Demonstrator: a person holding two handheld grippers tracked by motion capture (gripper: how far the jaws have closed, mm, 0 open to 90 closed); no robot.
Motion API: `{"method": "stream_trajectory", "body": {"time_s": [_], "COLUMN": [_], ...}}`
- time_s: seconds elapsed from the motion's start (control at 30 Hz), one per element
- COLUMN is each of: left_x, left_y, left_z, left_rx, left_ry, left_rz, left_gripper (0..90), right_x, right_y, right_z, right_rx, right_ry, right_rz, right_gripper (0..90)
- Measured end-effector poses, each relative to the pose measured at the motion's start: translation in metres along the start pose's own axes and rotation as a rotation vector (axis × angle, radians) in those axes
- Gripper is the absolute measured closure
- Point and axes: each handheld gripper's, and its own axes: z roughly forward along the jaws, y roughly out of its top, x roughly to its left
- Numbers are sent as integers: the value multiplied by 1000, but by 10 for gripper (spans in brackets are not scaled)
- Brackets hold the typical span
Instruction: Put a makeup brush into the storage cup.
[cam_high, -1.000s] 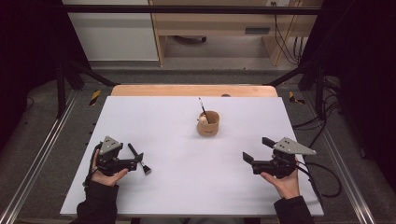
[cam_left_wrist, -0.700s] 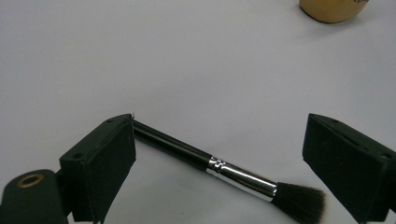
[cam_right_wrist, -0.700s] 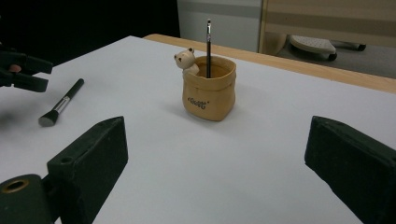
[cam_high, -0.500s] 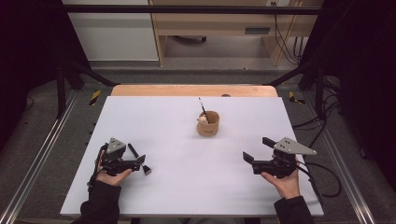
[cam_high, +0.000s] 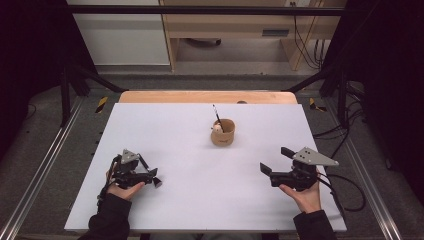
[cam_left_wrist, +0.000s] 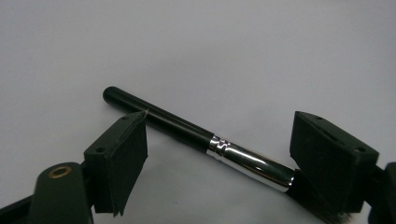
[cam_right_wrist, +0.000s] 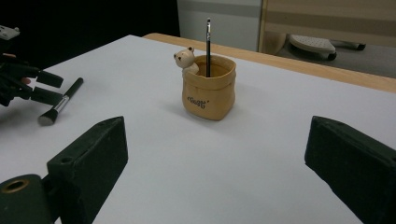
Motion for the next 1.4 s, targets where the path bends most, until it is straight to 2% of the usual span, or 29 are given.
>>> {"method": "stream_trajectory", "body": {"time_s": [0.7, 1.07, 1.4], "left_x": [-2, -1, 2], "left_y": [-2, -2, -1], "left_z": [6, 5, 2], "left_rx": [43, 46, 60], "left_ry": [-16, -21, -27], "left_rz": [-37, -63, -92], "left_gripper": [318, 381, 477], "right_x": [0, 0, 0], "right_y": [0, 0, 0], "right_z": [0, 1, 0], "right_rx": [0, 2, 2], "right_ry": [1, -1, 0], "right_rz": [0, -1, 0], "right_gripper": [62, 61, 61]}}
